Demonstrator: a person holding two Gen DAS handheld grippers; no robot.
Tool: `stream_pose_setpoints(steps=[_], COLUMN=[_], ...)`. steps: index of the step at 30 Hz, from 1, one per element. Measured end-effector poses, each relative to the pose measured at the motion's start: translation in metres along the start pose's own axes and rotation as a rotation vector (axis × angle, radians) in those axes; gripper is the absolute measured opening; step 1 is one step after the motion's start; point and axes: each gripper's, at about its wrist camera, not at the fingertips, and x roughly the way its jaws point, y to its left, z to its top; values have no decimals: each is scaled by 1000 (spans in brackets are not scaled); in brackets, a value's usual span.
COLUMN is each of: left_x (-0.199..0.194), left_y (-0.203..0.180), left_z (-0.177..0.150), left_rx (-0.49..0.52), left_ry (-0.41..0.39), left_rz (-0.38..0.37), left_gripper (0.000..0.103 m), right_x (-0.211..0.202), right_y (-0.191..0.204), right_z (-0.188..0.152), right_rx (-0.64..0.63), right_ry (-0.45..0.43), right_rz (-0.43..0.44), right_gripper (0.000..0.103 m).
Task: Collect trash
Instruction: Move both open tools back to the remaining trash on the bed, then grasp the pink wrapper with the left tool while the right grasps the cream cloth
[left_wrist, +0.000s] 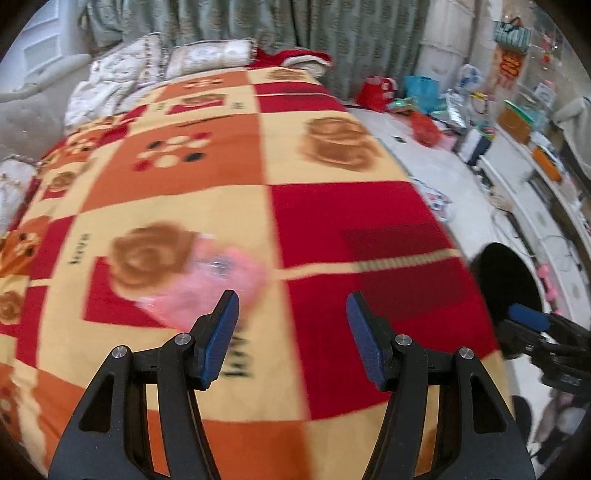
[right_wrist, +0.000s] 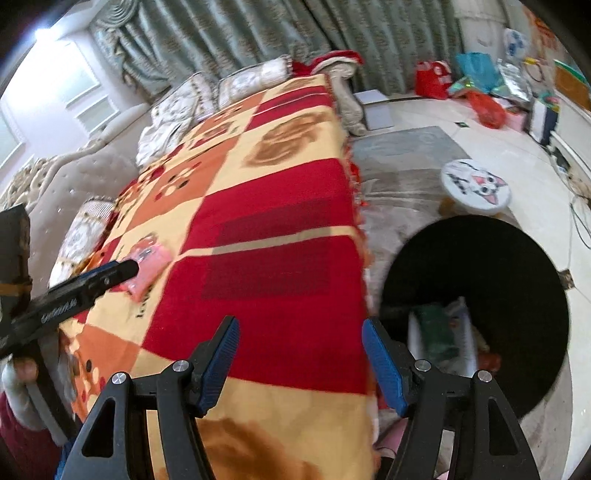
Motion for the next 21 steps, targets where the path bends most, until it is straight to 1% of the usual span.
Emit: stream_pose_setpoints(steps=[2, 6, 12, 14, 15, 16, 17, 18, 20, 21], left_x=[5, 22, 50, 56, 58, 57, 55, 52, 41, 33], left_y=[20, 38, 36, 35, 35, 35, 37, 39, 44, 49], left_z=[2, -1, -10, -11, -11, -10, -9, -7, -4, -2], left_rx=[13, 41, 81, 85, 81, 76, 66, 59, 39, 23], left_ry=[12, 56, 134, 151, 152, 146, 140, 132, 97, 80], left_rz=[30, 87, 109, 97, 86, 78, 74, 73, 44, 27], left_gripper=[65, 65, 65, 64, 58, 48, 30, 28, 23, 22], right_x=[5, 15, 26, 28, 28, 29, 29, 29, 31, 33], right_y=[13, 32, 51, 55, 57, 59, 60, 61, 64, 67], right_z=[0, 1, 1, 1, 2, 2, 2, 2, 3, 3], right_rx=[-23, -50, -81, -89, -94, -97, -98, -101, -105, -109], right_ry=[8, 24, 47, 51, 52, 53, 54, 54, 58, 62], right_rz=[12, 31, 41, 42, 42, 43, 44, 45, 47, 51], right_gripper=[67, 68, 68, 69, 69, 69, 69, 69, 69, 69])
